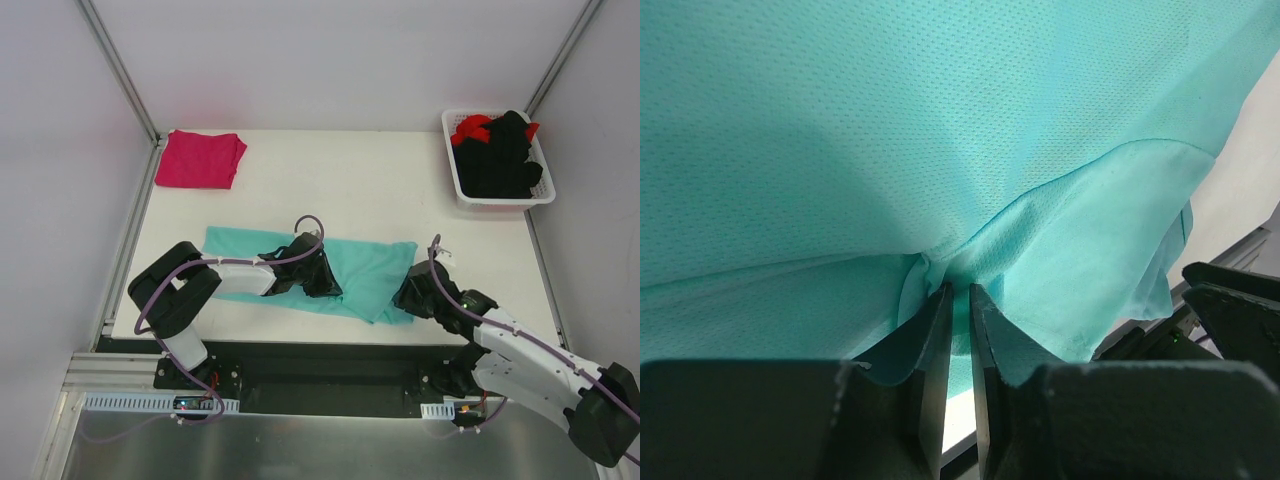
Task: Fold and stack the t-shirts
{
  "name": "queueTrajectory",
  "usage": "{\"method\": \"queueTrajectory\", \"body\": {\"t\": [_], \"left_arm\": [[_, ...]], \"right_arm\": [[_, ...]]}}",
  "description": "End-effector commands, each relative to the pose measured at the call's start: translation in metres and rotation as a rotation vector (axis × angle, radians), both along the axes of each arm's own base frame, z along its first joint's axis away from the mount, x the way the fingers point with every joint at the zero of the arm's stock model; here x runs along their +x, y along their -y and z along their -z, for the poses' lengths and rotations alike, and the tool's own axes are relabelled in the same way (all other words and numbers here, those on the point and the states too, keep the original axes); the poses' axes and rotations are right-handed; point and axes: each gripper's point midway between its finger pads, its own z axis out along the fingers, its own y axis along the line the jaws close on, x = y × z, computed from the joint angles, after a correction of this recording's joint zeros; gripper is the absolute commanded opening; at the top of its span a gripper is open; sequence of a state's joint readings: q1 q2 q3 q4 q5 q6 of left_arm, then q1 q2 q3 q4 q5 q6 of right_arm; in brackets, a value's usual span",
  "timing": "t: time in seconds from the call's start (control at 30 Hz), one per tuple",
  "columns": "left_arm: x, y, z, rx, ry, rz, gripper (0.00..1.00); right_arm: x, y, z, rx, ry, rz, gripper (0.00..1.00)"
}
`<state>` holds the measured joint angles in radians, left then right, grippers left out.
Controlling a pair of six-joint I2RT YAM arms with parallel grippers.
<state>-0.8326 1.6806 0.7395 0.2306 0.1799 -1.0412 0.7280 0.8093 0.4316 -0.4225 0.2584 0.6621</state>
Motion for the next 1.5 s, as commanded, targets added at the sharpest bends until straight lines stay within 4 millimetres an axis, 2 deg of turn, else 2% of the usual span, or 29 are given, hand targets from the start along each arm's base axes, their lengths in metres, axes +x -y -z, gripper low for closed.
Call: {"method": "queueTrajectory", "body": {"t": [0.0,0.63,0.87,1.2,1.33,1.47], "left_arm": [[-0.011,-0.016,0.011,0.08,-0.026,-0.005,0.13],[-0.012,-0.017,0.013,0.091,-0.029,-0.005,0.13],[-0.013,-0.018,0.013,0.091,-0.028,-0.004,0.12],[-0.012,-0.019,0.012,0.093,-0.027,-0.009,0.12],[-0.012,-0.02,0.013,0.097,-0.027,-0.009,0.12],[-0.013,-0.02,0.013,0.098,-0.028,-0.01,0.12]], "right_arm": [[0.014,-0.014,-0.008,0.032,0.024,-0.004,0.41],[0.024,-0.031,-0.003,0.046,0.006,-0.033,0.34],[0.028,-0.032,0.002,0.031,0.001,-0.036,0.25],[0.028,-0.035,0.01,0.018,-0.019,-0.049,0.24],[0.029,-0.035,0.012,0.01,-0.021,-0.049,0.1],[0.028,-0.033,0.012,0.002,-0.022,-0.049,0.05]]}}
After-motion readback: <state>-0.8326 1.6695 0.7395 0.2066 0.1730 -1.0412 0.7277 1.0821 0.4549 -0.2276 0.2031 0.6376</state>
